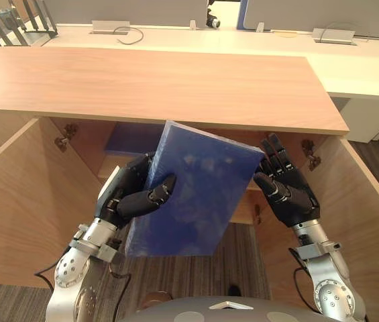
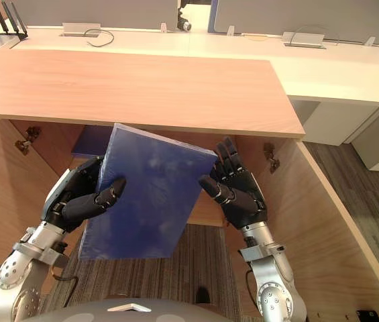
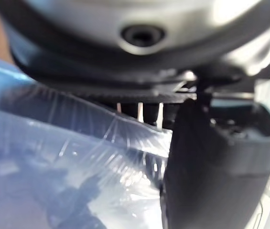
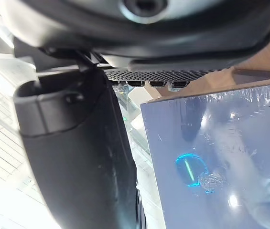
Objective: Walk over to the cabinet, pick up the folder, carry it to the office cabinet, place the folder inside the office cabinet, then close the office cabinet door
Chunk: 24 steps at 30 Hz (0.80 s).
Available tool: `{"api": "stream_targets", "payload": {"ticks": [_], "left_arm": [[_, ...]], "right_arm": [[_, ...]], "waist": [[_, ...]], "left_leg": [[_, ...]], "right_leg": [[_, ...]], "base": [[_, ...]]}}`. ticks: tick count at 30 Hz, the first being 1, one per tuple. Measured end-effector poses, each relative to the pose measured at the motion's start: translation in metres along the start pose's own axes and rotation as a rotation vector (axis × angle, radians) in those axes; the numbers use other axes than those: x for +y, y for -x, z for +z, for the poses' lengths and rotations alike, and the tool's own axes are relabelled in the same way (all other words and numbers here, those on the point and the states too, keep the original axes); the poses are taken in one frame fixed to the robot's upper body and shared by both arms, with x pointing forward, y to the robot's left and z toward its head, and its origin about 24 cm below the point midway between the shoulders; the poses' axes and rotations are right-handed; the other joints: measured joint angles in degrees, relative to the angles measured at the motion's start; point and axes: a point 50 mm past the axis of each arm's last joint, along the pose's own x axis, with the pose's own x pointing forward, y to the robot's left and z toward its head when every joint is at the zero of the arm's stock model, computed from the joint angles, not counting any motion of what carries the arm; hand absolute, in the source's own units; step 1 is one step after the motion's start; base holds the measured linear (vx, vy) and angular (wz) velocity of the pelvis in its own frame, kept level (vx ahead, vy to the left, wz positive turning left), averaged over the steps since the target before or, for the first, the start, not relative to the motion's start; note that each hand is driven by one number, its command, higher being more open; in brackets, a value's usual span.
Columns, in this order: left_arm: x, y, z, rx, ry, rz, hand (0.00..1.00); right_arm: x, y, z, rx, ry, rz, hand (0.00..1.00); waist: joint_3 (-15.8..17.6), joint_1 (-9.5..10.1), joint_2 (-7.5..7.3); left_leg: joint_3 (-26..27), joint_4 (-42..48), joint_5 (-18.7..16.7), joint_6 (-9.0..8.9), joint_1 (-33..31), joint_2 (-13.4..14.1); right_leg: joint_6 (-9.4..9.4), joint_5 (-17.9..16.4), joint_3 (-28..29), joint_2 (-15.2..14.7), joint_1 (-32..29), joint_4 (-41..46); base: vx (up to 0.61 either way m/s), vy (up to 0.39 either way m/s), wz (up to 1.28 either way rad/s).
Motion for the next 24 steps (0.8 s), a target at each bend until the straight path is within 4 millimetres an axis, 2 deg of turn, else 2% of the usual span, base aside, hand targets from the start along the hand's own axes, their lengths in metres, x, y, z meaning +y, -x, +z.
{"api": "stream_targets", "payload": {"ticks": [7,13,19,24], "left_arm": [[0.002,-0.006,0.005,-0.025,-0.008,0.004,0.0],[0.009,-0.009,0.015,-0.074,-0.014,0.033,0.0],[0.009,-0.011,0.024,-0.132,0.005,0.036,0.0],[0.011,-0.01,0.026,-0.142,0.01,0.03,0.0]], "right_arm": [[0.004,-0.001,-0.014,0.054,-0.041,0.023,1.0],[-0.003,0.007,-0.053,0.201,-0.144,-0.025,1.0],[0.0,0.021,-0.095,0.378,-0.241,-0.038,1.0],[0.002,0.025,-0.109,0.444,-0.251,-0.033,1.0]], "waist": [[-0.2,-0.94,0.31],[-0.22,-0.92,0.39],[-0.21,-0.79,0.4],[-0.22,-0.78,0.36]], "left_leg": [[0.03,-0.08,-0.01,0.01,0.01,0.0],[-0.17,-0.1,0.01,0.03,0.01,-0.02],[-0.47,-0.2,0.06,0.08,0.0,-0.09],[-0.96,-0.28,0.19,0.18,0.0,-0.19]], "right_leg": [[0.0,0.0,0.03,0.01,-0.02,-0.04],[-0.02,-0.01,-0.11,0.01,0.09,-0.04],[-0.16,-0.1,-0.27,0.0,0.15,-0.04],[-0.44,-0.28,-0.76,-0.01,0.17,-0.04]], "base": [[0.0,0.0,0.0],[0.0,0.0,0.0],[0.0,0.0,0.0],[0.0,0.0,0.05]]}}
